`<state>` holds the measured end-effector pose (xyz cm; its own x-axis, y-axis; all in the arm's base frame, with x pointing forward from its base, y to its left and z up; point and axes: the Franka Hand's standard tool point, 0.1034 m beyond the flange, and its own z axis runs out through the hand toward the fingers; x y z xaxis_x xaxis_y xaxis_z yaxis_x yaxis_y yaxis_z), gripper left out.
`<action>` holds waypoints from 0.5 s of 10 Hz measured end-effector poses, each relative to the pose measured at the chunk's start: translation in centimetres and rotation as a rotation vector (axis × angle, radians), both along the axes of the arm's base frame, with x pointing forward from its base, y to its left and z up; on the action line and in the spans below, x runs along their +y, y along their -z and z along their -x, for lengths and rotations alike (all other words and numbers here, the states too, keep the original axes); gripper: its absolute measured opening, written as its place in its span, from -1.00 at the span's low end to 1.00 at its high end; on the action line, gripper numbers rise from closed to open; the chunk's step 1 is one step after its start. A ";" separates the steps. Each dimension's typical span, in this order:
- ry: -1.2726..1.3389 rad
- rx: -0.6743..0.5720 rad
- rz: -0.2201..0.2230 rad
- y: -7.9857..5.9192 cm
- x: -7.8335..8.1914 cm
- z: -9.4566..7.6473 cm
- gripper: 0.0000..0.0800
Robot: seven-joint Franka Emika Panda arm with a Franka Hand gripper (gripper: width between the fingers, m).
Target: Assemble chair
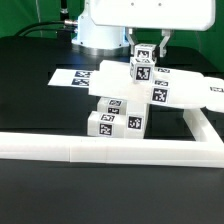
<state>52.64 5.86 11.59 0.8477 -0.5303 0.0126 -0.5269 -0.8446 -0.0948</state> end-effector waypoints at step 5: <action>0.272 0.019 -0.032 0.0 0.2 0.0 -0.29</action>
Offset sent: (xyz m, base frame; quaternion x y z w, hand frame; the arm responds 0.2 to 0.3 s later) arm 0.0000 0.0000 0.0000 0.0000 0.0000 0.1938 0.9810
